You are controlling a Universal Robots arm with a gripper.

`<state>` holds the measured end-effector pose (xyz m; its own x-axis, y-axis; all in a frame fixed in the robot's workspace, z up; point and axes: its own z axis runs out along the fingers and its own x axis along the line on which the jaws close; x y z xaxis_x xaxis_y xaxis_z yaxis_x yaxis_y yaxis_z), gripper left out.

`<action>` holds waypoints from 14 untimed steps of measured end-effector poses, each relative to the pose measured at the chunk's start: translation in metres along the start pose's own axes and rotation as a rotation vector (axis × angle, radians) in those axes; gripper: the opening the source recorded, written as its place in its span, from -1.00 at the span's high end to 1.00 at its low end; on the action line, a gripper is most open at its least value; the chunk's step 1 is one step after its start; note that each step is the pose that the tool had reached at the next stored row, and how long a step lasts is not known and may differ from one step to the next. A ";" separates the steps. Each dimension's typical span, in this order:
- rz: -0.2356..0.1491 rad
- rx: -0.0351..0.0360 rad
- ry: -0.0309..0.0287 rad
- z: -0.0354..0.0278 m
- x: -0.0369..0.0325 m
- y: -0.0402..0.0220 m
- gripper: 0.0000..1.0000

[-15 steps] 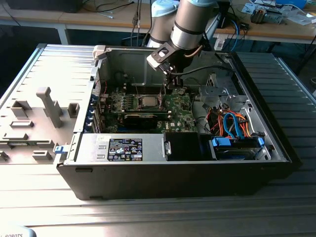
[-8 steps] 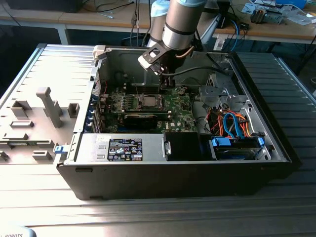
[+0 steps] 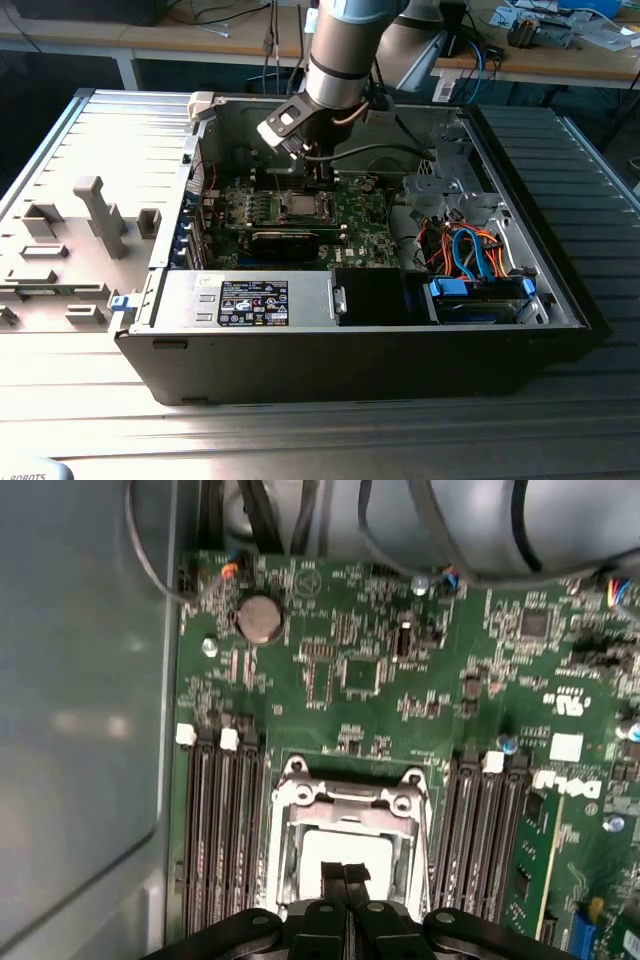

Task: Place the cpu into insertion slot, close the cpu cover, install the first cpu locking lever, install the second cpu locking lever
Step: 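Close the cpu cover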

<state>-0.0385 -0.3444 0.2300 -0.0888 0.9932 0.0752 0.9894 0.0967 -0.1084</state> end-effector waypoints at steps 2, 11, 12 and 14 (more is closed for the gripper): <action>-0.001 0.0001 -0.0001 0.0039 0.0002 -0.0047 0.79; -0.004 0.0004 -0.0005 0.0264 0.0005 -0.0240 0.79; -0.005 0.0005 -0.0007 0.0266 0.0004 -0.0241 0.79; -0.004 0.0004 -0.0006 0.0268 0.0001 -0.0241 0.79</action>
<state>-0.0655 -0.3449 0.2061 -0.0933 0.9928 0.0752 0.9889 0.1011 -0.1085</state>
